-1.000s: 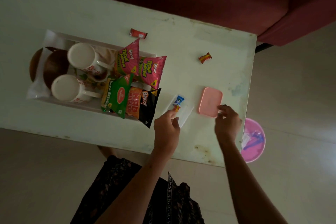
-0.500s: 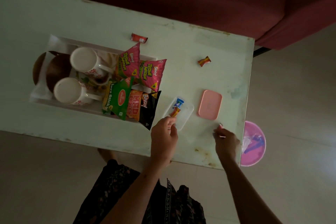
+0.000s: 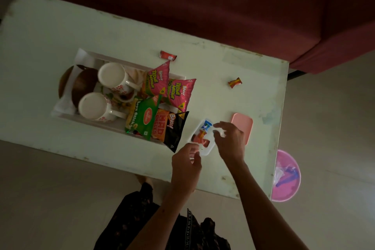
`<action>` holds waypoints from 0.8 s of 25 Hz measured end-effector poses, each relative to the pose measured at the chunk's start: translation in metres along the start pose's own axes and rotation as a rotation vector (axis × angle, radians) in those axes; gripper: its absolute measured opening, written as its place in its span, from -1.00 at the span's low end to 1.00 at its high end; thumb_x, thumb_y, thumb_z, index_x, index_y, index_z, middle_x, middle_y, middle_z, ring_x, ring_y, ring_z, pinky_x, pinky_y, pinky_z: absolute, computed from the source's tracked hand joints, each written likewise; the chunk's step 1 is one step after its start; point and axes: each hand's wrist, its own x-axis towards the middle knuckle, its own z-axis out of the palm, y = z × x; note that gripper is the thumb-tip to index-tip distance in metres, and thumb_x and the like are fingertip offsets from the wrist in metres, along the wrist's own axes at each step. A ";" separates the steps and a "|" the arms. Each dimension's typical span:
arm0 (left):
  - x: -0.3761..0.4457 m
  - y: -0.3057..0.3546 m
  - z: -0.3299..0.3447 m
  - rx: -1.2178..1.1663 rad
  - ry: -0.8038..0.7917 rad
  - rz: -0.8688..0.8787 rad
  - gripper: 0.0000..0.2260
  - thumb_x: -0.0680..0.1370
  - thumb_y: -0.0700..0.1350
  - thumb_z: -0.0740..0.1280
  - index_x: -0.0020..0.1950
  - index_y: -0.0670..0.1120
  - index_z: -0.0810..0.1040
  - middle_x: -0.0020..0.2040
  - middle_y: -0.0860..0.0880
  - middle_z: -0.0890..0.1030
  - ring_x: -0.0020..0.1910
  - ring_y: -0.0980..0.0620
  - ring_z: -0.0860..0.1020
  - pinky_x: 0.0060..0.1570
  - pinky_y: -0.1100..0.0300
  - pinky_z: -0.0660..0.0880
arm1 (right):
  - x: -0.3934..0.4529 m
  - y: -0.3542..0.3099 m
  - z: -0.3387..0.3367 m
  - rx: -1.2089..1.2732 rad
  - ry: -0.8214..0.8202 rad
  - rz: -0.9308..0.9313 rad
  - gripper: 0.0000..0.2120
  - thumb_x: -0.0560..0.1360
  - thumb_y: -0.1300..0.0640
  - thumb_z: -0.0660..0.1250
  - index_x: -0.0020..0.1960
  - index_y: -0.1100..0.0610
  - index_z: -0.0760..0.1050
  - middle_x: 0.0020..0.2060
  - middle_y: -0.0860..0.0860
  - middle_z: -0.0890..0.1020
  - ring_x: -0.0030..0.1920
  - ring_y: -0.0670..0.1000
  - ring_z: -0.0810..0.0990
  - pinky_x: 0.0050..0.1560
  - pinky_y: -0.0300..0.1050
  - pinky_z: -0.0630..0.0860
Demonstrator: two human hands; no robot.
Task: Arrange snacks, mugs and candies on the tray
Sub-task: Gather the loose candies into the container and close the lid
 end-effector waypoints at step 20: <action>0.229 0.114 -0.079 0.045 0.264 0.271 -0.85 0.46 -0.22 0.35 0.01 -0.17 0.59 -0.07 -0.08 0.68 -0.24 0.13 0.60 -0.16 0.38 0.49 | 0.128 -0.016 0.041 -0.229 -0.113 0.180 -0.70 0.42 0.43 0.23 0.14 0.29 0.49 0.16 0.18 0.51 0.09 0.22 0.54 0.02 -0.06 0.47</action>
